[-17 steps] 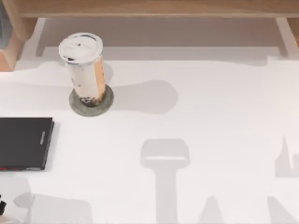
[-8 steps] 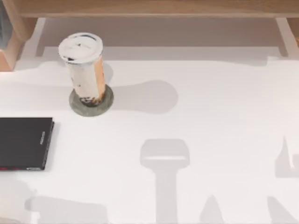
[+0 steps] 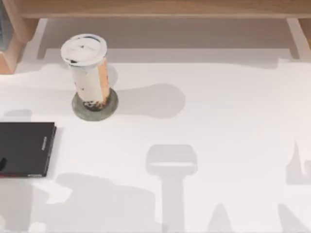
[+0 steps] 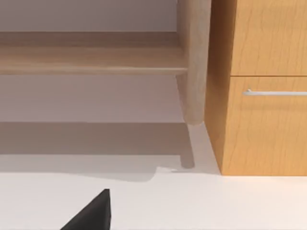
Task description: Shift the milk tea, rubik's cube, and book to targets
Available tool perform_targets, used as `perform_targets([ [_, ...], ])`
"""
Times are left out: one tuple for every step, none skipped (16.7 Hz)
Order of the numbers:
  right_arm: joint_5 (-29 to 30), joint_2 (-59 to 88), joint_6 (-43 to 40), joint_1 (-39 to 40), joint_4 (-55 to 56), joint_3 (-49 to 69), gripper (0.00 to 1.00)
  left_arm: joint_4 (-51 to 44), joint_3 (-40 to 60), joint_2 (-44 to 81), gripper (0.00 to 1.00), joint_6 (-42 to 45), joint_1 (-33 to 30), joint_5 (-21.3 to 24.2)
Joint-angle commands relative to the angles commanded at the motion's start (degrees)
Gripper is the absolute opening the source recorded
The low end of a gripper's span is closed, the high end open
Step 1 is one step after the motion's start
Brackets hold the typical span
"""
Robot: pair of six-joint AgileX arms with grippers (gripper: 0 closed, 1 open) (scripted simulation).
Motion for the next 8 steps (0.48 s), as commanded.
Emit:
perform_targets([
  [0.0,0.0,0.0,0.0,0.0,0.0,1.00,3.4,3.0,1.8,0.00,-1.1,-2.4,-1.6],
  [0.0,0.0,0.0,0.0,0.0,0.0,1.00,7.4,6.3,3.7,0.00,-2.4,-5.0,-3.4],
  [0.0,0.0,0.0,0.0,0.0,0.0,1.00,11.8,9.7,5.8,0.00,-3.7,-7.8,-5.3],
  [0.0,0.0,0.0,0.0,0.0,0.0,1.00,16.6,13.2,7.7,0.00,-5.1,-10.9,-7.3],
  [0.0,0.0,0.0,0.0,0.0,0.0,1.00,21.6,16.7,9.7,0.00,-6.6,-14.1,-9.3],
  [0.0,0.0,0.0,0.0,0.0,0.0,1.00,26.9,20.2,11.5,0.00,-8.1,-17.3,-11.3],
  [0.0,0.0,0.0,0.0,0.0,0.0,1.00,32.2,23.7,13.2,0.00,-9.6,-20.6,-13.3],
  [0.0,0.0,0.0,0.0,0.0,0.0,1.00,37.2,27.1,14.7,0.00,-11.1,-23.8,-15.3],
])
